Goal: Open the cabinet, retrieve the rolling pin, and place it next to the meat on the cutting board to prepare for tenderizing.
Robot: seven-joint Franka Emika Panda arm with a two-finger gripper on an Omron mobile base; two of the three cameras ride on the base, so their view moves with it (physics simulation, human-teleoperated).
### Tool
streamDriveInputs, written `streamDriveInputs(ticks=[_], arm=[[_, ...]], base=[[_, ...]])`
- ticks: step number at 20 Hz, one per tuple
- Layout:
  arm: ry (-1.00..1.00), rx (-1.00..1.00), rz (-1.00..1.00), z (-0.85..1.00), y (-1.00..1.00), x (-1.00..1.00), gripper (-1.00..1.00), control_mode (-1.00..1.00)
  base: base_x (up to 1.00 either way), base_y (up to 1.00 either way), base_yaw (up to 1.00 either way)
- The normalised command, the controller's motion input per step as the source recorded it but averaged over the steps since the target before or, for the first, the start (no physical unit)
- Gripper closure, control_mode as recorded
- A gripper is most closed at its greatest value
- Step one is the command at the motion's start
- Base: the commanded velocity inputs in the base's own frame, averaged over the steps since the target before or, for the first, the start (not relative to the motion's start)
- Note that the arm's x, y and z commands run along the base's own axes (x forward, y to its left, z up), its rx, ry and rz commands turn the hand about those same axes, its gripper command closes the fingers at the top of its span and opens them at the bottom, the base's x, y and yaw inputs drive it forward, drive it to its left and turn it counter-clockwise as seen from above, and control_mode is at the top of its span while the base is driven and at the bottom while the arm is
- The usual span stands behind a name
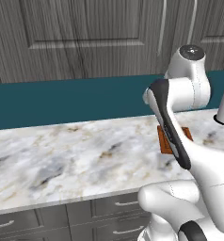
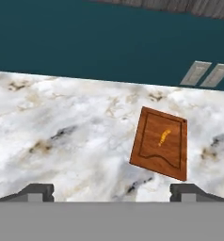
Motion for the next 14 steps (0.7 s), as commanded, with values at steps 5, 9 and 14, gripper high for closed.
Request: streamDriveInputs(ticks=[5,9,14], arm=[[-0.25,-0.06,0.00,0.76,-0.03,-0.33,-1.00,-1.00],[-0.31,-0.05,0.03,0.76,-0.10,-0.36,-1.00,-1.00],[-0.37,-0.07,0.05,0.61,-0.06,-0.34,-1.00,-1.00]], base=[[0.00,0.00,0.00],[0.00,0.00,0.00],[0.00,0.00,0.00]])
